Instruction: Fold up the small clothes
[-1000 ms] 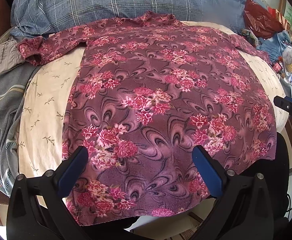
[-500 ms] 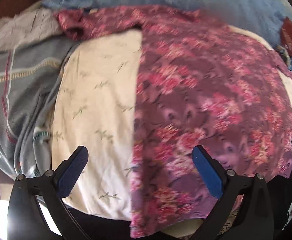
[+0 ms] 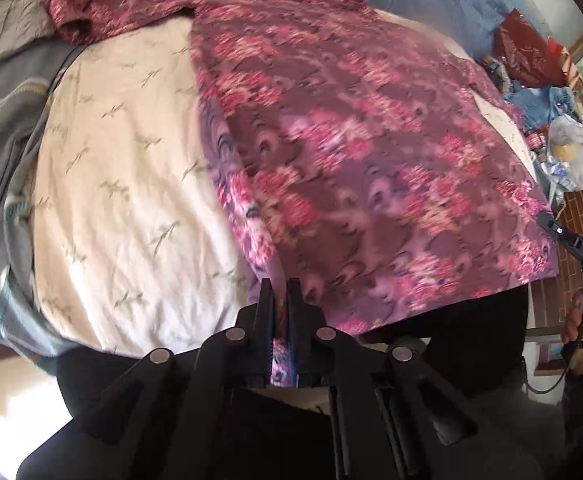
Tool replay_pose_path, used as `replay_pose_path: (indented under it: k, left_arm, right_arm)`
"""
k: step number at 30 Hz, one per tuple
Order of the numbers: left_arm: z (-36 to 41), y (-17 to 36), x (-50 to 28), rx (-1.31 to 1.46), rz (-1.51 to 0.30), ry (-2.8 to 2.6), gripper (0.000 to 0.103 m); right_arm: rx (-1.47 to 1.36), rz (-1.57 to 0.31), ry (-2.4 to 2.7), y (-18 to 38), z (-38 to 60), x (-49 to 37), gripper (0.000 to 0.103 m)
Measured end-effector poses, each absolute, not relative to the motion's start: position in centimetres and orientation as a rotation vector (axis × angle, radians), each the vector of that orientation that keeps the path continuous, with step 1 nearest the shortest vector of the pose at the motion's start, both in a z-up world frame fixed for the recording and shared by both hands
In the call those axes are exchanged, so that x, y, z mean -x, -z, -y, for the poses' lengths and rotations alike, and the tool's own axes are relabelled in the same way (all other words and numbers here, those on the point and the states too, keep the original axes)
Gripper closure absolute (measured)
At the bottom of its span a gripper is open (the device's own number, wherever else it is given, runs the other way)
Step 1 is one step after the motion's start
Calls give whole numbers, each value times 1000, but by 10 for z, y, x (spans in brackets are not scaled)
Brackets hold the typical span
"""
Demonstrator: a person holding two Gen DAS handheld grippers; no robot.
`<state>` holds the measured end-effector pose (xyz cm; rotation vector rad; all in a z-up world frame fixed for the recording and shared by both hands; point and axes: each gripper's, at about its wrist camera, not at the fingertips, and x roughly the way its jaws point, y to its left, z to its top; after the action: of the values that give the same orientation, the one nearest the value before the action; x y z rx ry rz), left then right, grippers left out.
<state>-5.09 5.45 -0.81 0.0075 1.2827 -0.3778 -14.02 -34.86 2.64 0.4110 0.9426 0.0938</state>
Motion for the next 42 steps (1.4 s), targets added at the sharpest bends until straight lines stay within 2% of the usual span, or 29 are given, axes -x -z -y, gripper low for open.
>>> replay_pose_path:
  k: [4, 6, 7, 8, 10, 12, 14, 17, 22, 26, 27, 29, 32, 34, 39, 42]
  left_arm:
    - [-64, 45, 46, -22, -1379, 259, 99]
    - [-67, 32, 48, 13, -1359, 281, 99]
    - [-68, 17, 50, 15, -1321, 303, 99]
    - [-68, 0, 50, 6, -1263, 316, 97]
    - [-63, -27, 42, -19, -1174, 340, 85]
    - [-50, -49, 21, -21, -1089, 359, 47]
    - [-30, -57, -15, -8, -1013, 396, 38]
    - [4, -45, -73, -8, -1008, 372, 38]
    - [42, 15, -105, -43, -1122, 321, 38]
    - [48, 22, -100, -94, -1083, 325, 33]
    - [47, 24, -101, -88, -1085, 329, 31]
    - [44, 25, -102, -62, -1081, 351, 25]
    - [44, 26, -102, -45, -1079, 374, 20]
    - [48, 26, -102, -58, -1072, 377, 19]
    - [59, 24, -108, -97, -1065, 401, 17]
    - [57, 18, -119, -54, -1063, 451, 17]
  right_arm:
    - [-432, -1082, -32, 12, 353, 128, 99]
    - [-440, -1149, -13, 22, 353, 117, 98]
    - [-452, -1146, -8, 19, 354, 115, 92]
    - [-457, -1124, -5, 12, 357, 113, 92]
    - [-430, -1009, 6, -19, 364, 102, 89]
    - [-426, -931, -5, -40, 369, 86, 86]
    - [-412, -850, -40, -55, 370, 60, 86]
    - [-401, -843, -23, -46, 366, 6, 86]
    - [-367, -957, 0, 13, 361, -40, 89]
    - [-534, -857, 46, -10, 418, -35, 88]
    - [-573, -818, 89, -15, 439, -33, 86]
    - [-676, -744, 252, -22, 499, -31, 70]
    - [-808, -674, 483, -17, 578, -26, 66]
    - [-891, -666, 567, -5, 614, -28, 55]
    - [-999, -599, 660, 13, 646, -41, 54]
    - [-1015, -531, 696, 14, 659, -52, 44]
